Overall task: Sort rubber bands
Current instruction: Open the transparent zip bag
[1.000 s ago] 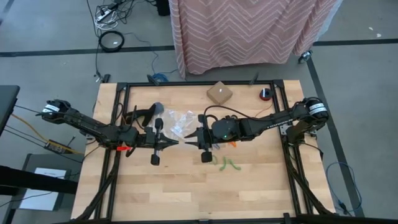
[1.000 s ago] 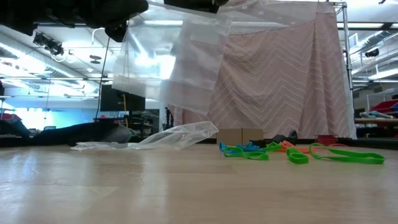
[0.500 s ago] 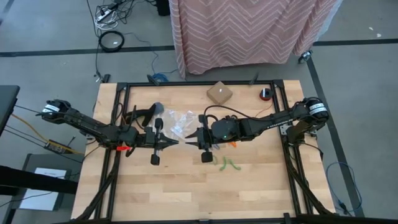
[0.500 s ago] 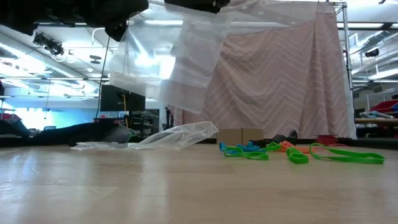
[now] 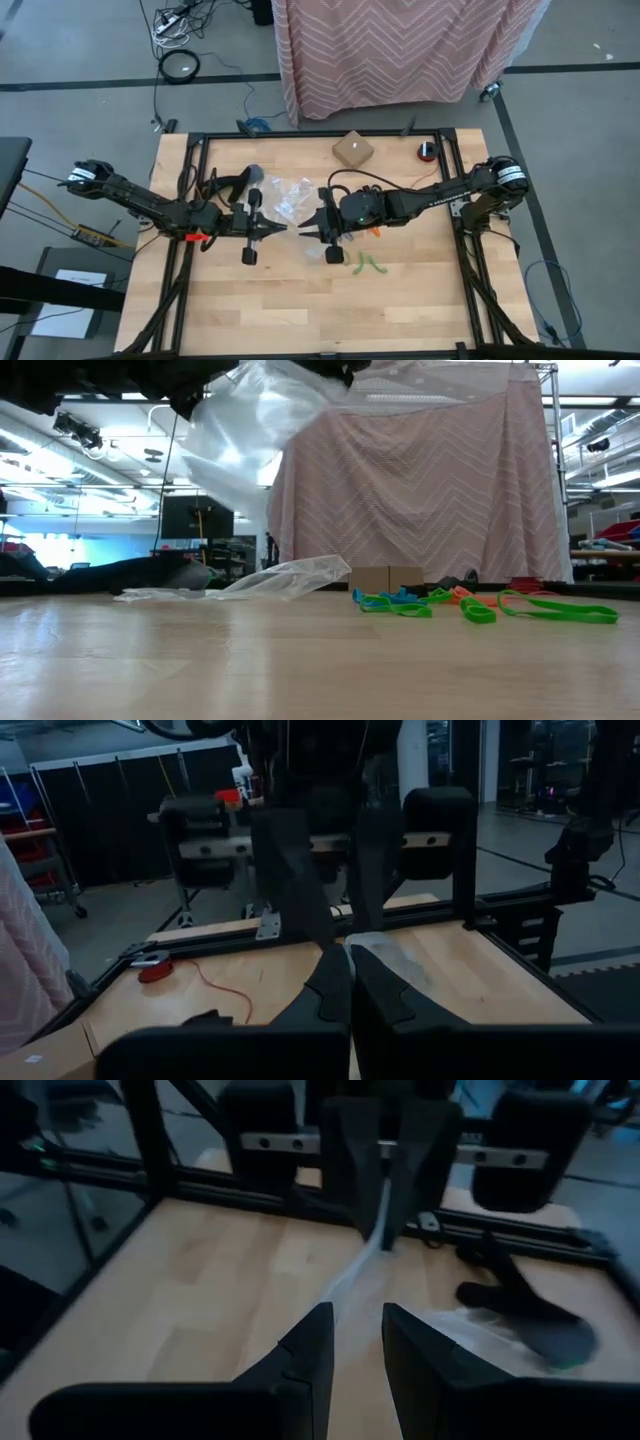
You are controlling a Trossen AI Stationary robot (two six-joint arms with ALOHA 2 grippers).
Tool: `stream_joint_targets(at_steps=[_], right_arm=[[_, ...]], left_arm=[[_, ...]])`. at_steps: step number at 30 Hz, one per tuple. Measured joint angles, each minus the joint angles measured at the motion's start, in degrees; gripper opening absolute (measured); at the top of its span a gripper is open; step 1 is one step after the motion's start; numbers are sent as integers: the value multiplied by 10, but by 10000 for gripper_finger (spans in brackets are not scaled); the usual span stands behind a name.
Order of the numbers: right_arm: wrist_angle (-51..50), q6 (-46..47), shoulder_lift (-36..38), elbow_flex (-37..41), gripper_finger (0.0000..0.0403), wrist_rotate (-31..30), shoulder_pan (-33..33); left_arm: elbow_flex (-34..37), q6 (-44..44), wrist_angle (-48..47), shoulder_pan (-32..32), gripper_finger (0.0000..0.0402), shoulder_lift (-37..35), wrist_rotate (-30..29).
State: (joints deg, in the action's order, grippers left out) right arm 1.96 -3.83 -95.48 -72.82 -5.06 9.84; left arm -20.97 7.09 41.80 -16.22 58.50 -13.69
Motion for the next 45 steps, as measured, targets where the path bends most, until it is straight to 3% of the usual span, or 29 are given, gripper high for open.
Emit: stream_joint_targets(at_steps=[14,29,38,45], right_arm=[[-1,74,0,1,80,53,-17],[-3,83,0,1,73,33,-18],[-23,72,-1,1,4,32,-17],[-72,106,-1,1,0,-100,-4]], left_arm=[[0,1,7,8,0,0,0],[0,0,43,8,0,3,0],[-22,-5,88,9,0,85,6],[-71,-7,77,10,0,144,46]])
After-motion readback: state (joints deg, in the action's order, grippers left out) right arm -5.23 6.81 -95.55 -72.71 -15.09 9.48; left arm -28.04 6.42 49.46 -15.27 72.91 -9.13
